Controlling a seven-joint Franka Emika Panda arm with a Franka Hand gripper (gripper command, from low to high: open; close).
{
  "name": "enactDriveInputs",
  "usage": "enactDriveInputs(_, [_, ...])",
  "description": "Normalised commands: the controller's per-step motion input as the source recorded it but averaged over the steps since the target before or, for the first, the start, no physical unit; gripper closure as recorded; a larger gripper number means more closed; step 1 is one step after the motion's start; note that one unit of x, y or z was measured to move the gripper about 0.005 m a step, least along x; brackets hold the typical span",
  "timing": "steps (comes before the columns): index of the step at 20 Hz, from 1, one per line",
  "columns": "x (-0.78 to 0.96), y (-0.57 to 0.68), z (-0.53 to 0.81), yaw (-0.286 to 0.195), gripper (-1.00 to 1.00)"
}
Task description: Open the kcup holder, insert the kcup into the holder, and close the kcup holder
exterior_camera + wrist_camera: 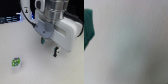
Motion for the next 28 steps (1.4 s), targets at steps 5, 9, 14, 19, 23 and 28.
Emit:
enactDriveInputs(5, [0.08,-0.7,0.07,-0.211,-1.0])
enactDriveInputs(9, [0.05,-0.67,0.03,-0.222,-1.0])
enactDriveInputs(14, [0.05,-0.65,0.01,-0.228,-1.0])
enactDriveInputs(19, [0.3,-0.56,0.0,-0.214,-1.0])
enactDriveInputs(23, [0.32,-0.38,-0.1,-0.212,-1.0])
enactDriveInputs(28, [0.25,-0.32,-0.17,-0.161,-1.0])
